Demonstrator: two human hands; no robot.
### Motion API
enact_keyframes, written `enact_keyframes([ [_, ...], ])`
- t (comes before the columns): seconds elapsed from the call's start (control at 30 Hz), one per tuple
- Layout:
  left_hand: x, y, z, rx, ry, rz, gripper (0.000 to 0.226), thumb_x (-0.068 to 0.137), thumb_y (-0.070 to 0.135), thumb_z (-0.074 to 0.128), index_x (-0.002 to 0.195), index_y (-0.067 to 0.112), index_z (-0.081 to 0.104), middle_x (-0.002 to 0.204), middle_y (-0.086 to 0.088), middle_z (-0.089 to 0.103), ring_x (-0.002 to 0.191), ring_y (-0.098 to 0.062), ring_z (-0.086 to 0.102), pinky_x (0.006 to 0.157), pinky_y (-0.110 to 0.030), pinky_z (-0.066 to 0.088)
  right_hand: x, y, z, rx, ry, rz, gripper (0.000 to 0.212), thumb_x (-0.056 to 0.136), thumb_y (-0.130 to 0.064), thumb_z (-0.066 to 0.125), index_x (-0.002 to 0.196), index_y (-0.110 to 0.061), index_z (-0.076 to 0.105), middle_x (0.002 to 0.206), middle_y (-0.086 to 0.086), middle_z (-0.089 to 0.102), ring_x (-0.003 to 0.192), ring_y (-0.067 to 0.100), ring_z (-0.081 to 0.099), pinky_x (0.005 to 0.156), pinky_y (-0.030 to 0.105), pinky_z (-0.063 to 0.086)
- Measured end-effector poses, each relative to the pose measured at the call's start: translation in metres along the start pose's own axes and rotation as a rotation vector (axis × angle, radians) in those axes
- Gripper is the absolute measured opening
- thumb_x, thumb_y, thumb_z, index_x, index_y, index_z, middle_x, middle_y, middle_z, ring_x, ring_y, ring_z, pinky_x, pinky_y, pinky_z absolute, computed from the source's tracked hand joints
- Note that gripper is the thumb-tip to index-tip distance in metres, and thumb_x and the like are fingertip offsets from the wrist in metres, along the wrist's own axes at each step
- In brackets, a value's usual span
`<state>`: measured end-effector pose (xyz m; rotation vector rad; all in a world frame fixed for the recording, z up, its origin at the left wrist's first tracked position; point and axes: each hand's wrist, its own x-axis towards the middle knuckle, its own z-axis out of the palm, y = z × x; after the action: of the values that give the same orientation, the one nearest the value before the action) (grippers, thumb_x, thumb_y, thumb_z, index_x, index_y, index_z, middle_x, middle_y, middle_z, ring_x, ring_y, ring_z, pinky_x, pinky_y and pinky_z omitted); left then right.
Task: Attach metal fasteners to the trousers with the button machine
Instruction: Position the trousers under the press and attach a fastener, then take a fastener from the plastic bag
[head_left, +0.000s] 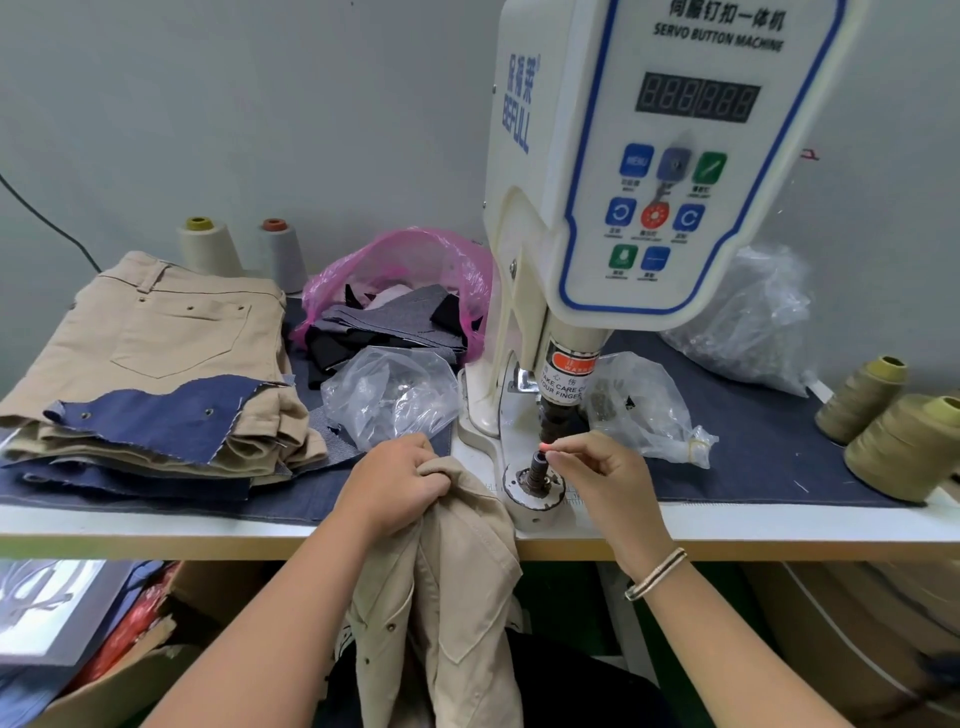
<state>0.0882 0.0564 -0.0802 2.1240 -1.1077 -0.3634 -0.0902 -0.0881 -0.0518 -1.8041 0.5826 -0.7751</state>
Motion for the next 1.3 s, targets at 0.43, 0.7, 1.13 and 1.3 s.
enact_keyframes([
  [0.43,-0.014,0.055,-0.045,-0.66,-0.52,0.022,0.023,0.068,0.016,0.056,0.082,0.014,0.074,0.093,-0.013,0.07,0.088,-0.019,0.066,0.079,-0.025,0.052,-0.048,-0.014,0.006,-0.067,-0.364,-0.097,0.056,0.072,-0.042,0.068,0.125,-0.036,0.05,0.12,-0.018,0.061,0.114,0.0,0.054,0.094,0.018,0.044],
  [0.7,-0.009,0.079,-0.037,-0.848,-0.619,-0.032,0.022,0.08,0.017,0.058,0.096,0.013,0.073,0.1,-0.014,0.07,0.092,-0.023,0.067,0.081,-0.031,0.055,-0.025,-0.012,-0.037,0.399,-0.552,0.361,0.039,0.059,-0.031,0.081,0.096,-0.02,0.076,0.097,0.003,0.073,0.089,0.014,0.068,0.075,0.024,0.052],
  [1.13,0.013,0.066,-0.014,-0.691,-0.629,-0.148,0.047,0.077,0.021,0.068,0.108,-0.01,0.052,0.101,-0.02,0.062,0.094,-0.029,0.06,0.09,-0.041,0.044,0.008,-0.003,-0.064,0.507,-0.546,0.495,0.051,0.059,-0.033,0.085,0.103,-0.009,0.074,0.103,0.012,0.071,0.089,0.02,0.068,0.076,0.029,0.054],
  [1.3,0.018,0.059,-0.008,-0.719,-0.586,-0.183,0.02,0.075,0.024,0.071,0.093,0.015,0.07,0.09,-0.009,0.068,0.084,-0.019,0.064,0.074,-0.027,0.052,0.024,0.001,-0.051,0.455,-0.382,0.456,0.03,0.074,-0.032,0.067,0.095,-0.014,0.076,0.1,0.013,0.072,0.086,0.018,0.068,0.078,0.029,0.056],
])
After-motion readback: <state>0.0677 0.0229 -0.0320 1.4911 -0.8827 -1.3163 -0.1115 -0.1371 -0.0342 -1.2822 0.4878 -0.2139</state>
